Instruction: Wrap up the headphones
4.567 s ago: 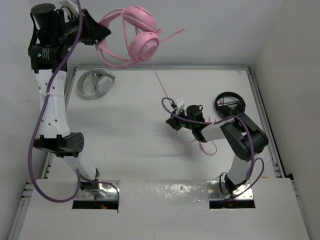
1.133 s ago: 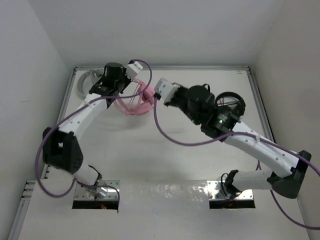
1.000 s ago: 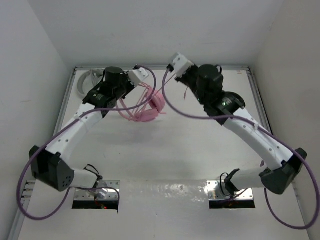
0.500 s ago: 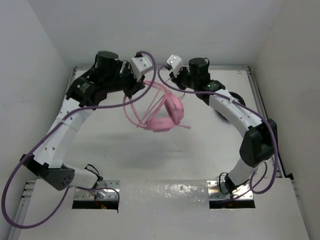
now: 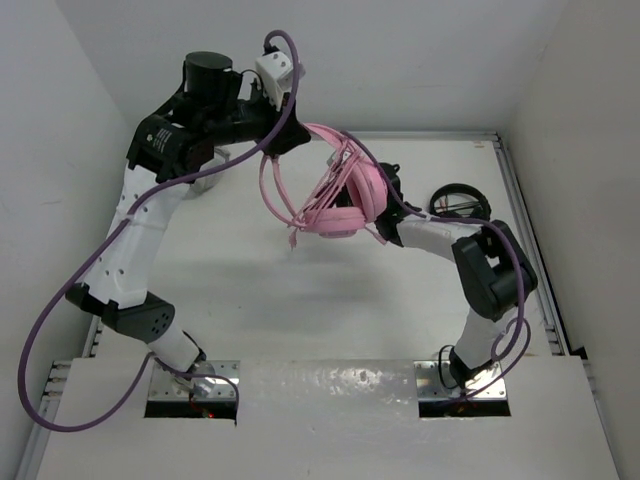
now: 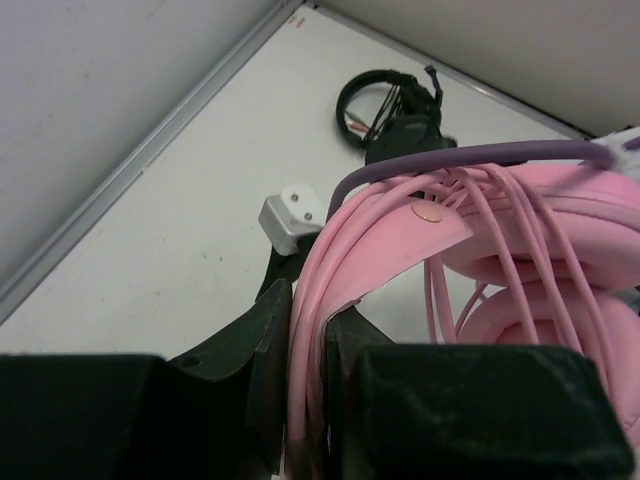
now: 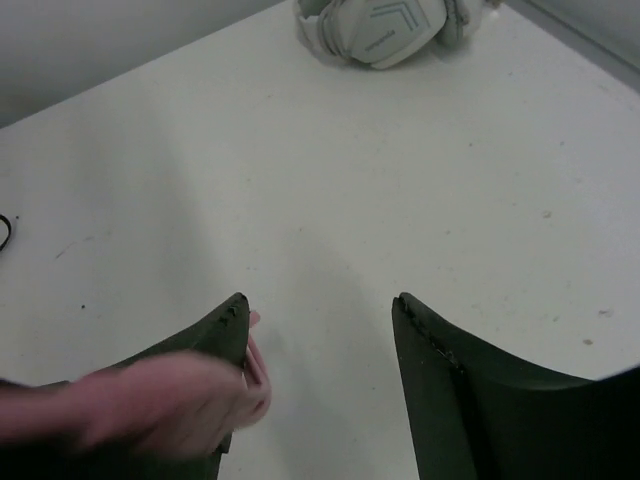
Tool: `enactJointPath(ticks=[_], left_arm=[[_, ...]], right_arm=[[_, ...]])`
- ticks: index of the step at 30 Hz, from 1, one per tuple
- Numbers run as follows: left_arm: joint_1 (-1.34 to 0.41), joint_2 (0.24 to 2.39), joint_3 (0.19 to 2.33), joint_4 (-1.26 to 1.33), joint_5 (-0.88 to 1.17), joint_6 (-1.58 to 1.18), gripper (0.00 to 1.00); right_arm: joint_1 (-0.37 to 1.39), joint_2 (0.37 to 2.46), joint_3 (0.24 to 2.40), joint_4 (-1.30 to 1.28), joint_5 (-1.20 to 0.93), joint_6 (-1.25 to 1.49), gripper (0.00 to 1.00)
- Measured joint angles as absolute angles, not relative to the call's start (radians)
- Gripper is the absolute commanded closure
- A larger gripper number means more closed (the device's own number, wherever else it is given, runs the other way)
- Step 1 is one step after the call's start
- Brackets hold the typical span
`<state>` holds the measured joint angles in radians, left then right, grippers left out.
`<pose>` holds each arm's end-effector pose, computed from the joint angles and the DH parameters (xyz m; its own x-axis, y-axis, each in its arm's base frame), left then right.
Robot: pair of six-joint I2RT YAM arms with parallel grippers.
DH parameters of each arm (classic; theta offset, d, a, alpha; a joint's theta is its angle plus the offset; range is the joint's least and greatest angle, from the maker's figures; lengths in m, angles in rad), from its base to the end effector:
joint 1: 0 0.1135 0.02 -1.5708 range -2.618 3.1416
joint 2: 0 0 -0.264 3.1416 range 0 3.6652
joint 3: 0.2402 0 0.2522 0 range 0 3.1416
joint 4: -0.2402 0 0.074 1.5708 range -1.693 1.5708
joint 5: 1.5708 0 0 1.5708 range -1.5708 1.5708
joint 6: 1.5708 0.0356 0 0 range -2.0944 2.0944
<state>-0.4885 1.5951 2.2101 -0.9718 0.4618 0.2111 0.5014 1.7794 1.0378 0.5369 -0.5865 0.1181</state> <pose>0.2496 -0.1506 0.5308 -0.1363 0.2849 -0.9488 0.8359 0.5471 0.0442 0.3389 0.2082 0.2295 -0.2802 -0.0417 -0.9590 -0.8484 0.4781 0.2271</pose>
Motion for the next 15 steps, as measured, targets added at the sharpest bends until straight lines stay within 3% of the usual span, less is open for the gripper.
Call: enactJointPath(ticks=[4,7,10,13,15], left_arm=[[-0.488,1.600,2.261,-0.976,0.467,0.197,1.00],[-0.489,1.599,2.283,-0.966,0.476,0.175,1.00],[-0.489,1.595,2.292,-0.960,0.484,0.152,1.00],[-0.489,1.592,2.292,-0.961,0.480,0.143,1.00],[-0.482,1.591,2.292,-0.961,0.476,0.130,1.00]], right_arm=[[0.501,1.824,0.988,0.639,-0.577,0.204,0.41],[0.497,1.846,0.949,0.723,-0.568,0.272,0.47],[0.488,1.866,0.912,0.821,-0.556,0.356,0.87],[0.479,1.869,0.865,0.931,-0.529,0.433,1.00],[0.474,1.868,0.825,1.006,-0.491,0.478,1.00]])
